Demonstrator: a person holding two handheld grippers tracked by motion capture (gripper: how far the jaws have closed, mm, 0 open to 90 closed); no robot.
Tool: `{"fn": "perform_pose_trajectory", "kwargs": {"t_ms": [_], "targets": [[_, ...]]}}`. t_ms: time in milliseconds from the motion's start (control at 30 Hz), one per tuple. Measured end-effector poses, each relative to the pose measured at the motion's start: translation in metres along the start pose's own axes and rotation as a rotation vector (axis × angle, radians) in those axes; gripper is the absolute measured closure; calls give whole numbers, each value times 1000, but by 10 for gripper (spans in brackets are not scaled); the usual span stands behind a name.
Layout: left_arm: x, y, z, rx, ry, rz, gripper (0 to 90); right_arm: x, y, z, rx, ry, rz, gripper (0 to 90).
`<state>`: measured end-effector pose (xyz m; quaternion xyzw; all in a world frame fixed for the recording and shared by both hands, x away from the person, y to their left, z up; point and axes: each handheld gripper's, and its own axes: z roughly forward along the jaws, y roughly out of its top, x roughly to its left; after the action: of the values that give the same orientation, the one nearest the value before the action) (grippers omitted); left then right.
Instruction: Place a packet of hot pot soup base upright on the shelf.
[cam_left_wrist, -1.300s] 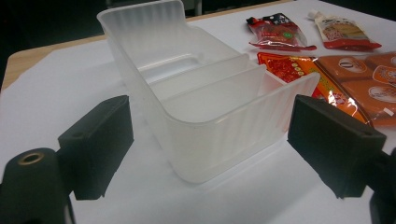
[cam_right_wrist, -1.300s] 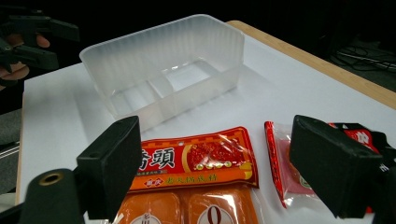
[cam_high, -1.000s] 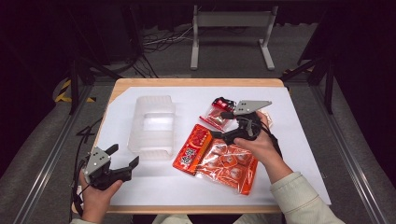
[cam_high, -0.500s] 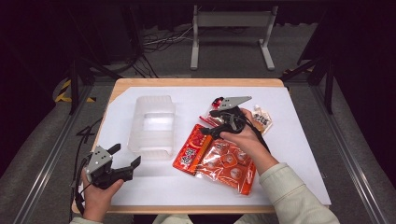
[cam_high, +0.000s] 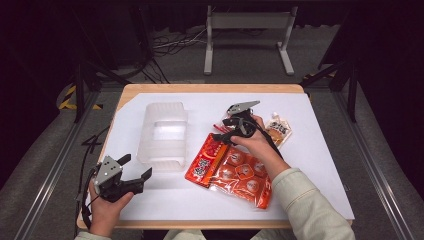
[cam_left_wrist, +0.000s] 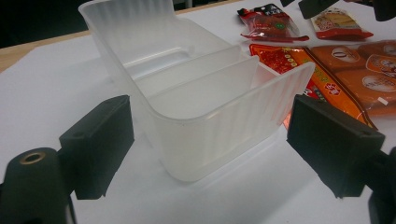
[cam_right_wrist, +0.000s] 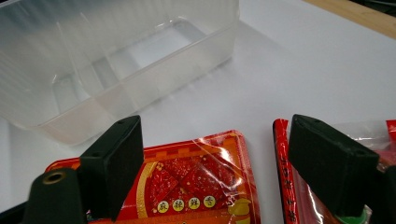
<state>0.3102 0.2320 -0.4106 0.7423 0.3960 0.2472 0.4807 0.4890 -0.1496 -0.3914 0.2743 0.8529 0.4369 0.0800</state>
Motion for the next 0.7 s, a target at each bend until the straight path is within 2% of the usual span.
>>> {"fn": "perform_pose_trajectory", "kwargs": {"t_ms": [333, 700], "targets": [[0, -1, 3, 15, -18, -3, 152, -3, -6, 16, 46, 25, 29, 202], [0, -2, 5, 23, -25, -10, 152, -8, -15, 35, 107, 50, 37, 219]]}}
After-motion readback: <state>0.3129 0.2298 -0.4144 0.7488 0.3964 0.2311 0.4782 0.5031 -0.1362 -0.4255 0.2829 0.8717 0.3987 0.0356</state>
